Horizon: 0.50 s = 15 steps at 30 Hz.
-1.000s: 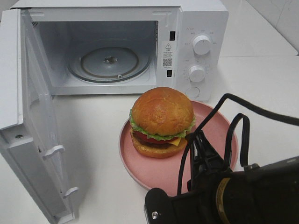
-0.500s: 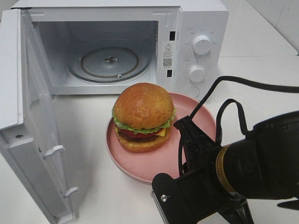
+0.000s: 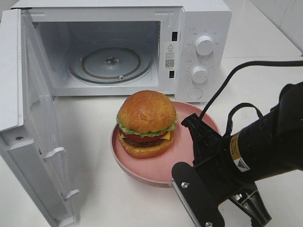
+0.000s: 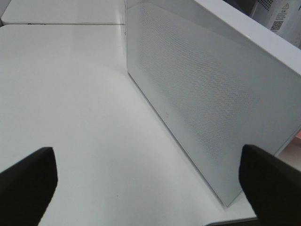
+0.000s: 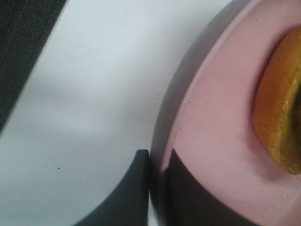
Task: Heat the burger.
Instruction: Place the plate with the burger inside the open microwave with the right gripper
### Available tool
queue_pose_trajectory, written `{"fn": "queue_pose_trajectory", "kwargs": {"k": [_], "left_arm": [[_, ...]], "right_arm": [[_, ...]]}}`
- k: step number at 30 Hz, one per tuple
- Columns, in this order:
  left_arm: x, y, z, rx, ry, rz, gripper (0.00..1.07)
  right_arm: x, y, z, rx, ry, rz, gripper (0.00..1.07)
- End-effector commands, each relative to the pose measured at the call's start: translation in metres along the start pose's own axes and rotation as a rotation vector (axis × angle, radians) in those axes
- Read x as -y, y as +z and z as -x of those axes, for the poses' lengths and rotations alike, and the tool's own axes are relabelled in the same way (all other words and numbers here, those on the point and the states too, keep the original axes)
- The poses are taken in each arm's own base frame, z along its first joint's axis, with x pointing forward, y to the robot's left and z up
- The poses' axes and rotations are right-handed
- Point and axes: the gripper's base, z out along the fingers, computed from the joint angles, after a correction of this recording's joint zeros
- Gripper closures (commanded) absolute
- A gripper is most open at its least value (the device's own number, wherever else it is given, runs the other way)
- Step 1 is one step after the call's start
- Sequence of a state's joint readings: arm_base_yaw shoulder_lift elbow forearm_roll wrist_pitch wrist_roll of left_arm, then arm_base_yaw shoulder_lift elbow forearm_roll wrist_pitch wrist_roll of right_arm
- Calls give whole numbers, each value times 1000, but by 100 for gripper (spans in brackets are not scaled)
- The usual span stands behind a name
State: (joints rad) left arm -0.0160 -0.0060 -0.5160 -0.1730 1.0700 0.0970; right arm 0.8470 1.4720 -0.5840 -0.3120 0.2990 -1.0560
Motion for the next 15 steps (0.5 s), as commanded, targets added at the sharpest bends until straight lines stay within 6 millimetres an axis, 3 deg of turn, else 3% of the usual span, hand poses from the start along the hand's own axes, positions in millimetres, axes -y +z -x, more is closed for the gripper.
{"fn": "queue_pose_trajectory", "kwargs": {"k": [1, 15], "left_arm": [[1, -3, -1, 18, -8, 0, 9], [1, -3, -1, 18, -8, 0, 9]], "right_arm": [[9, -3, -1, 48, -22, -79, 107], [22, -2, -7, 119, -5, -194, 107]]}}
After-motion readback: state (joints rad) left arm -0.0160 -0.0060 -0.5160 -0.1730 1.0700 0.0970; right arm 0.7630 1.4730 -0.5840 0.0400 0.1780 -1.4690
